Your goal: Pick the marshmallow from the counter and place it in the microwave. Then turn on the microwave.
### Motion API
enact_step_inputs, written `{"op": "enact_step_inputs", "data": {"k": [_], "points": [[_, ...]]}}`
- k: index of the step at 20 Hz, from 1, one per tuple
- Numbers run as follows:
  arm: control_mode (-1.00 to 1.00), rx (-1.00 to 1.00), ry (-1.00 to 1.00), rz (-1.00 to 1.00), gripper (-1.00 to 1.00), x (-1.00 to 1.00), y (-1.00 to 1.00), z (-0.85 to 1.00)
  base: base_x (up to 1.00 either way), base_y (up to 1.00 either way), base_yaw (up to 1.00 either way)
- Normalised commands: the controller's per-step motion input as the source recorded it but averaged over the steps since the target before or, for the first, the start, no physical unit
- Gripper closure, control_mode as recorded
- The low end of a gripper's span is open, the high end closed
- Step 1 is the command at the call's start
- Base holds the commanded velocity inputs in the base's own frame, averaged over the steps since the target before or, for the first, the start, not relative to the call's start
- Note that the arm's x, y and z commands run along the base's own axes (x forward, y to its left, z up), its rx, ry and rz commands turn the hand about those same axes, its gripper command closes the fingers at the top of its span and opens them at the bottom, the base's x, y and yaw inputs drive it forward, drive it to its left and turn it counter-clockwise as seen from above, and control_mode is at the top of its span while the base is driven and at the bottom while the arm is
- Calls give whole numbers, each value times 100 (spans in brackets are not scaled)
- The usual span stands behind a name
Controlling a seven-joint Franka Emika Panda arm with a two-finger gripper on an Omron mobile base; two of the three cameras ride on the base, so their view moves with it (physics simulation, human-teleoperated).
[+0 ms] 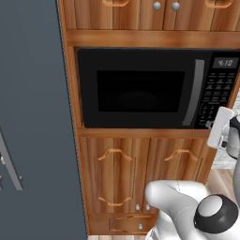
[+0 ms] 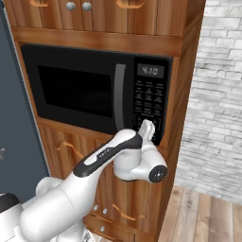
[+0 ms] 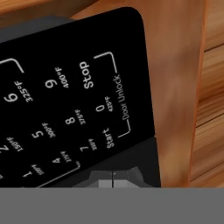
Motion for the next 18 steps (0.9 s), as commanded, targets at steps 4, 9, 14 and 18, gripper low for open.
{"op": "enact_step_inputs", "data": {"k": [4, 9, 14, 18], "points": [[-100, 0, 1, -1, 100, 7, -2, 0, 0, 0, 0], [-100, 0, 1, -1, 100, 8, -2, -1, 0, 0, 0], [-100, 0, 1, -1, 100, 8, -1, -4, 0, 0, 0], [-100, 0, 0, -1, 100, 6, 0, -7, 0, 0, 0]]}}
